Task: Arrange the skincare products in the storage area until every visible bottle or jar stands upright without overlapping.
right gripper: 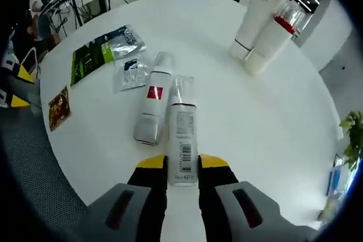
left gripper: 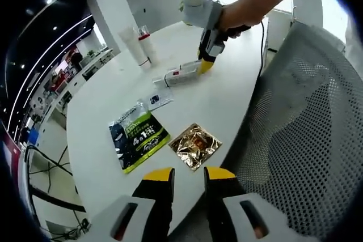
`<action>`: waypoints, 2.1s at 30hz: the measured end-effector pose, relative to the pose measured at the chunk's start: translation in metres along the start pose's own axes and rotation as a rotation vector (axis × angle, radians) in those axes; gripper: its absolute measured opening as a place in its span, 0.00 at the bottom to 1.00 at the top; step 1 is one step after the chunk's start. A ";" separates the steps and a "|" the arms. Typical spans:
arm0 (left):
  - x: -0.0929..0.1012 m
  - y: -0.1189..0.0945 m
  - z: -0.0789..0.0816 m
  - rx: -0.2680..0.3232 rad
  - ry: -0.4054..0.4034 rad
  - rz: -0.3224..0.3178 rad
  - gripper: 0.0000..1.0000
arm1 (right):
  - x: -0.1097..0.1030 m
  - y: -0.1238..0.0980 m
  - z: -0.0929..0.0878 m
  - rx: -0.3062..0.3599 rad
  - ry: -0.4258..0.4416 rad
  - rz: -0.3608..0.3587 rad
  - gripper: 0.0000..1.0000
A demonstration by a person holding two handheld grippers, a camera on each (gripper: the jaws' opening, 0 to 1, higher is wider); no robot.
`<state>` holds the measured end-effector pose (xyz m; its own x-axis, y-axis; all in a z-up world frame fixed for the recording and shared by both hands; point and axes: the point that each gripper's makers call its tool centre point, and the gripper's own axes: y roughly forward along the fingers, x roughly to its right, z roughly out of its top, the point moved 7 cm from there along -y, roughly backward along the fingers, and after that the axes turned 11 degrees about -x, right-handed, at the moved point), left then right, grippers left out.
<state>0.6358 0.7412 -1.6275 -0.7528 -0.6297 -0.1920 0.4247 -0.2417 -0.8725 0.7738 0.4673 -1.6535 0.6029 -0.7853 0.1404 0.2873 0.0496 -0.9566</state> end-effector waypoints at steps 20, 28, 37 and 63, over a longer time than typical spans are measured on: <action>-0.001 -0.012 0.013 0.122 -0.039 -0.048 0.21 | -0.020 -0.089 -0.021 0.410 0.440 0.149 0.16; -0.013 -0.037 0.030 0.354 -0.222 -0.093 0.22 | -0.079 -0.108 0.003 0.573 0.373 0.316 0.16; -0.025 -0.049 0.037 0.479 -0.381 -0.142 0.29 | -0.131 -0.109 0.024 0.604 0.260 0.489 0.16; -0.035 -0.076 0.047 0.669 -0.639 -0.374 0.38 | -0.180 -0.136 0.027 0.664 0.029 0.503 0.16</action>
<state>0.6536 0.7469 -1.5333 -0.5677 -0.6596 0.4926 0.5595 -0.7481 -0.3569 0.6463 0.6181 -1.5423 0.7599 -0.5874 -0.2783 0.3737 0.7451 -0.5524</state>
